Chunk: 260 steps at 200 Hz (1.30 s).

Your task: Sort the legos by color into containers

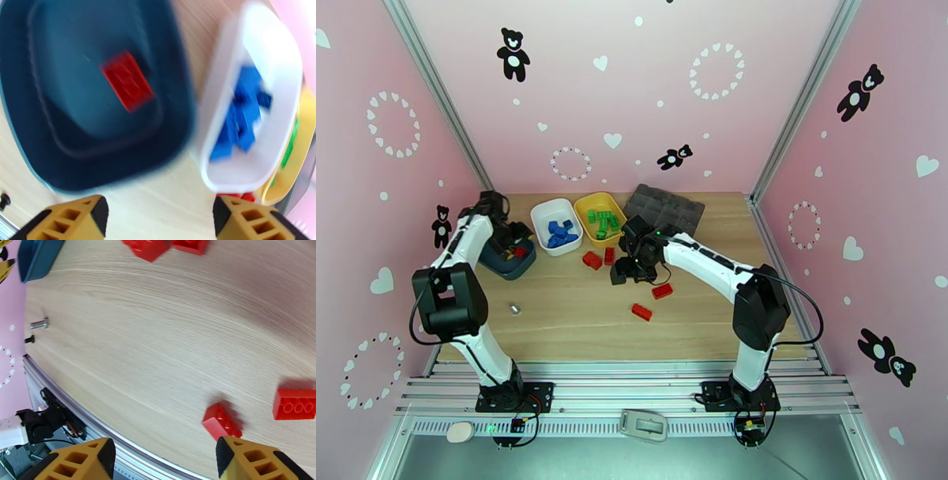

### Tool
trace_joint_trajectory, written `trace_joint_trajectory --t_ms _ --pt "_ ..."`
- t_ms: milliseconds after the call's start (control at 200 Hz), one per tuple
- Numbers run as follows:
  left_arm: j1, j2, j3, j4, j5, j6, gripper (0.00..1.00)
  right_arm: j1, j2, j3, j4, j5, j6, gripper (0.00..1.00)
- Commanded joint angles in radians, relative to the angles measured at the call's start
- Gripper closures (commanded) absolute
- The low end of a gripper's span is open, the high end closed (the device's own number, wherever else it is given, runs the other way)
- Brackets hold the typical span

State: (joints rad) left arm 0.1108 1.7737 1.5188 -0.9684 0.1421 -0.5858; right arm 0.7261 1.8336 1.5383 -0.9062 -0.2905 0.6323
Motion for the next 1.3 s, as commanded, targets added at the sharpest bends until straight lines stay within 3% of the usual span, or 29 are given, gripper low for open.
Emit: trace_joint_trajectory --t_ms 0,230,561,861,1296 --pt "-0.119 -0.079 -0.070 -0.026 -0.044 0.020 0.24 -0.008 -0.044 -0.043 -0.036 0.046 0.010 0.27" --pt "-0.379 -0.133 -0.191 -0.001 -0.079 -0.036 0.23 -0.014 -0.068 -0.131 -0.017 0.052 0.009 0.27" --pt "-0.603 -0.141 -0.354 0.181 0.041 -0.257 0.21 0.026 -0.052 -0.188 -0.067 0.107 -0.093 0.32" --pt "-0.624 -0.117 -0.411 0.239 0.070 -0.304 0.20 0.088 0.000 -0.202 -0.087 0.173 -0.106 0.36" --pt "-0.564 -0.153 -0.416 0.241 0.091 -0.313 0.19 0.096 0.080 -0.200 -0.071 0.191 -0.131 0.43"
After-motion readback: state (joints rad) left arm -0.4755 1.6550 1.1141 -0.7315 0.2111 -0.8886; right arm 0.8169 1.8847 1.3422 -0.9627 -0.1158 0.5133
